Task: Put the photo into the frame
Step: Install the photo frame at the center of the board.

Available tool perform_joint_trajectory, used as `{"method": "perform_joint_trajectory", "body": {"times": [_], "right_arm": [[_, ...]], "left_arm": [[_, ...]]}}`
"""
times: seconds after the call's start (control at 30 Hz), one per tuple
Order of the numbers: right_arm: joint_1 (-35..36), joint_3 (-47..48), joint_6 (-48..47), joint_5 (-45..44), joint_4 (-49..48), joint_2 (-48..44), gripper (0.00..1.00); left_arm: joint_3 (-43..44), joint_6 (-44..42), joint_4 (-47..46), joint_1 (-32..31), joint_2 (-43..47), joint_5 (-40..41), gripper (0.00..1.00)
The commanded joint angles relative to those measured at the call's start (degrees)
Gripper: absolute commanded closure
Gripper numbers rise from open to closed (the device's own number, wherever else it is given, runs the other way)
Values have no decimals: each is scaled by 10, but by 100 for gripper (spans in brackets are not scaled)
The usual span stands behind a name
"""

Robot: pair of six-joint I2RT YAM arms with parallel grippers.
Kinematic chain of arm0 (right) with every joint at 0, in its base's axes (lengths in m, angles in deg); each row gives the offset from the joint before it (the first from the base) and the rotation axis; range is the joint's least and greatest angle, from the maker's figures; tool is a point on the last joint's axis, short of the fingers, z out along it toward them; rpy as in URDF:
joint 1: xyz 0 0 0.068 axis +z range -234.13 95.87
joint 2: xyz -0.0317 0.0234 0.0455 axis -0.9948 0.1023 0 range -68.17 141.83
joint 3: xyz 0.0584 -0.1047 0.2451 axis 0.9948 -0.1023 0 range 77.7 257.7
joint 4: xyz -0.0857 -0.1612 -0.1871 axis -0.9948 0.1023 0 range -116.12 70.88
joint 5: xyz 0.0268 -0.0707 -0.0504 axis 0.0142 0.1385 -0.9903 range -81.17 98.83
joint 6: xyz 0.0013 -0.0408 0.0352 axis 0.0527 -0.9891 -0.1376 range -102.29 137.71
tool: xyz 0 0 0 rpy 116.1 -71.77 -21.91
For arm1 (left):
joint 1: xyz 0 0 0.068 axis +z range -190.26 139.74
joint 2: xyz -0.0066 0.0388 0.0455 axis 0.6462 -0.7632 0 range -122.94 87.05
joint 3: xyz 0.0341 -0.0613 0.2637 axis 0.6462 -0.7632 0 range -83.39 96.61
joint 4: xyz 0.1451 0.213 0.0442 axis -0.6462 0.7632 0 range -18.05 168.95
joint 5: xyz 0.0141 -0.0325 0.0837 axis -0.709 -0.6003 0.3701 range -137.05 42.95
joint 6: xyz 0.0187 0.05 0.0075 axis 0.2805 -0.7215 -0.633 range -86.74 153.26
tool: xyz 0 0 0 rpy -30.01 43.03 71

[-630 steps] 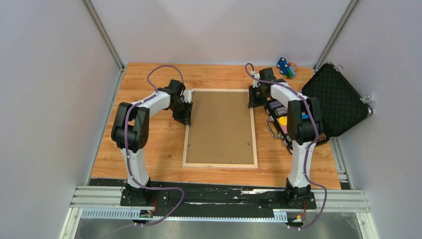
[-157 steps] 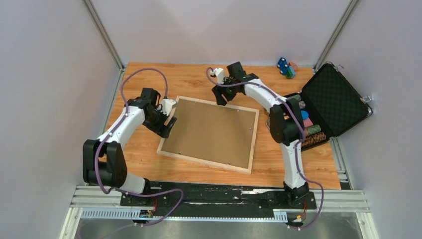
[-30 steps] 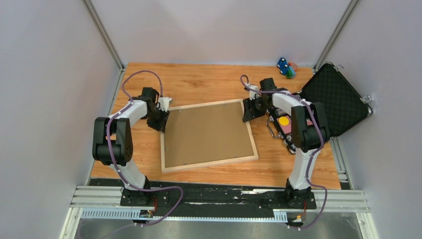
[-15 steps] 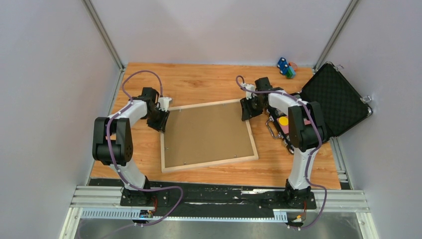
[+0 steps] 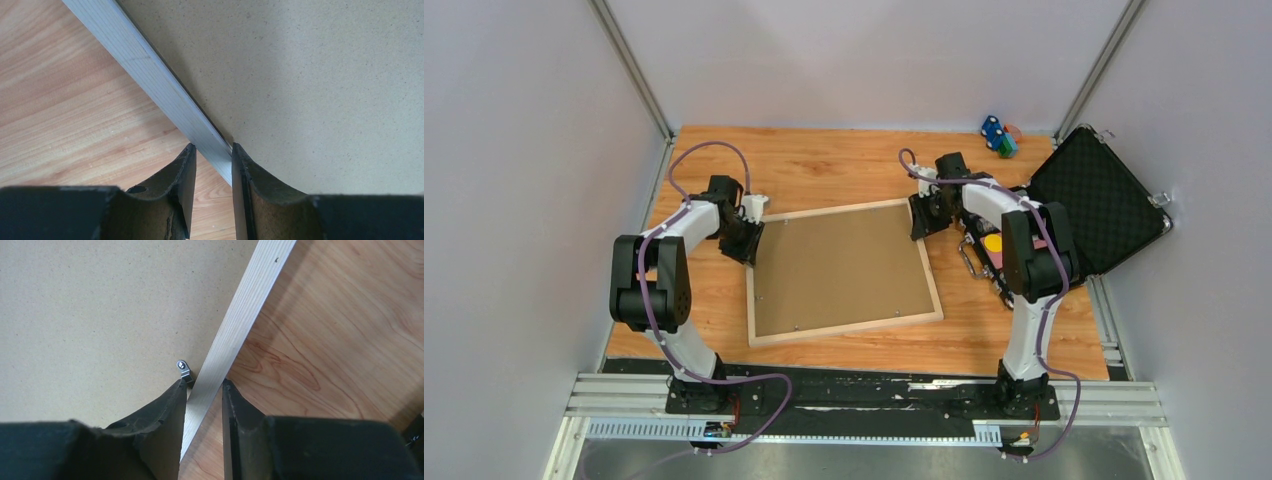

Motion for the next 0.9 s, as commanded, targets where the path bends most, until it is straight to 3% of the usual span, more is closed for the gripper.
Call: {"method": "perform_joint_trajectory", "body": {"times": [0.0, 0.57, 0.87], "right_arm": [[4, 27, 22, -8, -43, 17, 73], [-6, 17, 80, 10, -85, 9, 75], [-8, 0, 104, 1, -107, 3, 64]], "left_arm": [[0, -7, -4, 2, -21, -11, 63], [0, -8, -2, 2, -23, -15, 64], [1, -9, -1, 2, -26, -18, 65]]}}
